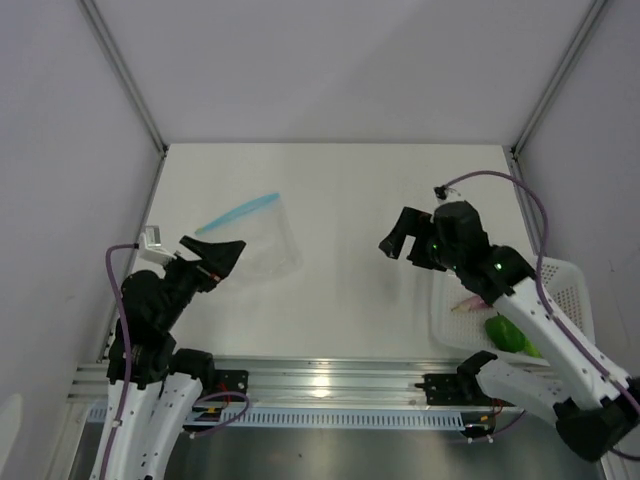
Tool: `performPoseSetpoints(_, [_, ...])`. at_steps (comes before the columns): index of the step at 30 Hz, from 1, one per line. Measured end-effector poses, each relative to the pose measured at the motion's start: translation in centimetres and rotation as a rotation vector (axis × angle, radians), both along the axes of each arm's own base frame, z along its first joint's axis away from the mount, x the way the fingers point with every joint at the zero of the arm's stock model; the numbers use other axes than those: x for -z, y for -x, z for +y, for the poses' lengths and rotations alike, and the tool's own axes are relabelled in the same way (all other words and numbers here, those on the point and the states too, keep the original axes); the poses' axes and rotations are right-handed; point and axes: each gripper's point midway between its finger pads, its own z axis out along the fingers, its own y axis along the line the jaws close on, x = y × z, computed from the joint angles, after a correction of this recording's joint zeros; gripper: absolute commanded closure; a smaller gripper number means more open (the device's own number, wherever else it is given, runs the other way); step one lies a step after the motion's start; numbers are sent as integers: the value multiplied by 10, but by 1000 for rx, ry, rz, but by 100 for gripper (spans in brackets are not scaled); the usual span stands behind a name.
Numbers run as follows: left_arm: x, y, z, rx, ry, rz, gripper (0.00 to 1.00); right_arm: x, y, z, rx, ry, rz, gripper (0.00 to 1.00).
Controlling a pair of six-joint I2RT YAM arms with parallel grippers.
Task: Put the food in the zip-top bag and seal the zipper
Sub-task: Pick up the zipper food storage bag at the center of the board.
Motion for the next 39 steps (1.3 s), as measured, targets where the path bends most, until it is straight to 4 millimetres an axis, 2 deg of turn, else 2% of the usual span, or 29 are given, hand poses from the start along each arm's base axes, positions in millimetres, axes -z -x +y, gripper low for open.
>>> performPoseSetpoints(2, [24, 5, 2, -29, 54, 162, 1, 23, -9, 7, -35, 87, 90, 1])
performPoseSetpoints(4, [37, 16, 2, -47, 115, 253, 1, 39, -13, 18, -104, 151, 183, 1])
performPoseSetpoints(5, [38, 21, 2, -52, 144, 270, 1, 43, -20, 26, -138, 167, 211, 1])
performPoseSetpoints(8, [24, 33, 2, -53, 237, 233, 0, 45, -44, 53, -224, 177, 240, 1])
performPoseSetpoints(11, [22, 37, -3, -26, 264, 243, 0, 50, -66, 77, -289, 165, 235, 1])
performPoseSetpoints(17, [48, 32, -9, 13, 143, 375, 0, 75, -118, 120, -377, 91, 227, 1])
performPoseSetpoints(20, [49, 31, -7, 22, 64, 408, 1, 95, -143, 142, -430, 45, 234, 1])
performPoseSetpoints(24, [43, 31, -3, 30, -21, 412, 1, 120, -166, 174, -512, -15, 255, 1])
performPoseSetpoints(28, [42, 29, 0, 36, -70, 416, 1, 138, -181, 206, -579, -73, 269, 1])
performPoseSetpoints(31, [43, 28, -1, 53, -102, 431, 1, 148, -184, 226, -613, -116, 283, 2])
performPoseSetpoints(35, [42, 28, -3, 85, -138, 440, 4, 161, -177, 252, -655, -175, 318, 5])
performPoseSetpoints(39, [45, 32, -5, 118, -156, 456, 6, 175, -158, 273, -693, -223, 379, 13])
